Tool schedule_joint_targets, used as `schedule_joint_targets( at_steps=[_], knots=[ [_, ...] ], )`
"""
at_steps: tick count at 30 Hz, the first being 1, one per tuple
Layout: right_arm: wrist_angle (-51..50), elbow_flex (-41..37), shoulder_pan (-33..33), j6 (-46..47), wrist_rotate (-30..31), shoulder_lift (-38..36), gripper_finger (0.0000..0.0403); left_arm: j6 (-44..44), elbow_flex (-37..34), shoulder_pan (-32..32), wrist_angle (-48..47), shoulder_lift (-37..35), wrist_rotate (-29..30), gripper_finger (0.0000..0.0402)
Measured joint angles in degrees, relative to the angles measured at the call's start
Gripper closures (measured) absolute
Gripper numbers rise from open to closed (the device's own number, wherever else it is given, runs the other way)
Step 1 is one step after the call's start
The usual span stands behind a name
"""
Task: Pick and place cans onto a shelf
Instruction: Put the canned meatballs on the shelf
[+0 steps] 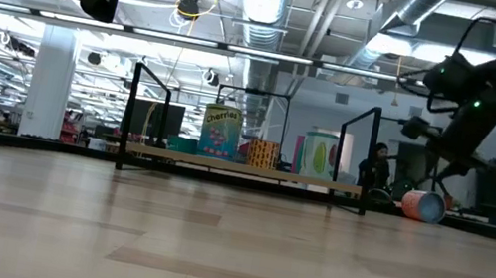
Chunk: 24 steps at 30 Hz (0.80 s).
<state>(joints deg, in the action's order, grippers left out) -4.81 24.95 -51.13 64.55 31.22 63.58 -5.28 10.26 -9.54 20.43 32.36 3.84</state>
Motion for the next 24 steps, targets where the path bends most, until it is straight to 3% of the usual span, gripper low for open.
schedule_joint_targets(
  at_steps=[10, 15, 24],
  knots=[
    [9.0, 0.0, -2.7, 5.2, 0.3, 9.6, 0.0271, 0.0, 0.0, 0.0, 0.0, 0.0, 0.0, 0.0400],
    [10.0, 0.0, -2.5, 6.9, 3.6, 11.0, 0.0274, 0.0, 0.0, 0.0, 0.0, 0.0, 0.0, 0.0400],
    [12.8, 0.0, -2.5, 12.8, 2.5, 14.0, 0.0285, 0.0, 0.0, 0.0, -0.1, 0.0, 0.0, 0.0400]
  ],
)
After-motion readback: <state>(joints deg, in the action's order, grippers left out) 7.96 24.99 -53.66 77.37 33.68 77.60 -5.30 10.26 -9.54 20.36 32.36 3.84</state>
